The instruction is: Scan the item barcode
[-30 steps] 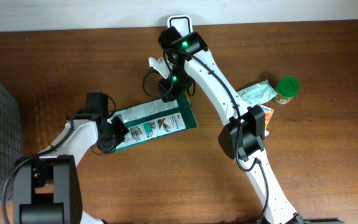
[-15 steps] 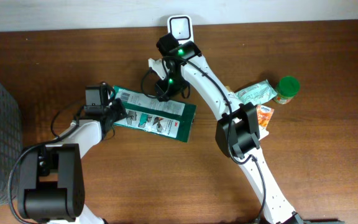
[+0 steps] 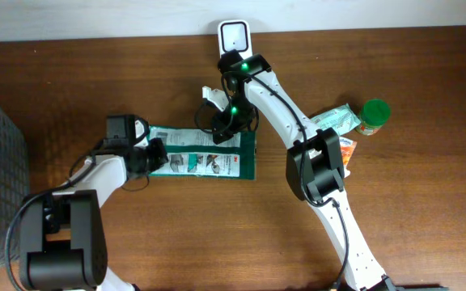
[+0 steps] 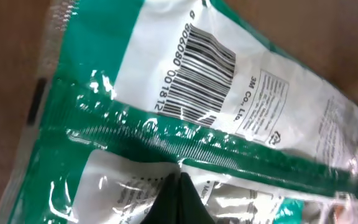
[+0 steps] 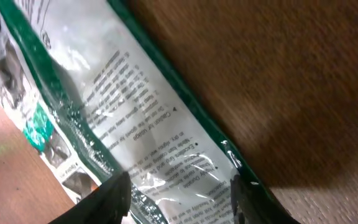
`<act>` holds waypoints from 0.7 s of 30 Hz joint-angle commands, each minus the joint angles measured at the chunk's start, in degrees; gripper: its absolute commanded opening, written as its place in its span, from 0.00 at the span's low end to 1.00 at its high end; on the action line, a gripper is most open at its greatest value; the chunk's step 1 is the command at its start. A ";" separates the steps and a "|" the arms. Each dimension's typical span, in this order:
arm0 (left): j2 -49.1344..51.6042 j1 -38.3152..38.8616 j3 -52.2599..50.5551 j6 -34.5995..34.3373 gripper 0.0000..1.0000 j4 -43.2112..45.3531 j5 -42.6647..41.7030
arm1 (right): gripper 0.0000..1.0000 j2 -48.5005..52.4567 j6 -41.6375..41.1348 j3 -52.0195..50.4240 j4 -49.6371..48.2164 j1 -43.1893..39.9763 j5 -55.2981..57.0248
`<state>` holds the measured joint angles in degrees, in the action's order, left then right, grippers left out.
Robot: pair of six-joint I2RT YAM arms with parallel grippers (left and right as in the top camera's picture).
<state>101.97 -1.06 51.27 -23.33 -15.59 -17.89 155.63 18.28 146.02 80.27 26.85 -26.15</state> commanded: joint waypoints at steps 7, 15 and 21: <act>-2.10 -0.42 0.66 0.59 0.00 -8.68 -12.57 | 0.51 0.44 0.74 -2.38 -1.46 0.02 0.20; -4.90 1.20 4.00 4.37 0.00 -22.43 -2.93 | 0.50 0.44 0.31 -2.38 -1.66 0.02 0.17; -4.81 4.66 2.95 3.45 0.00 -22.21 1.88 | 0.50 0.44 0.09 -2.38 -1.66 0.02 -0.24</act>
<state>97.60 2.48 54.92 -20.12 -37.91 -19.33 155.41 18.20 145.27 78.89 26.81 -27.35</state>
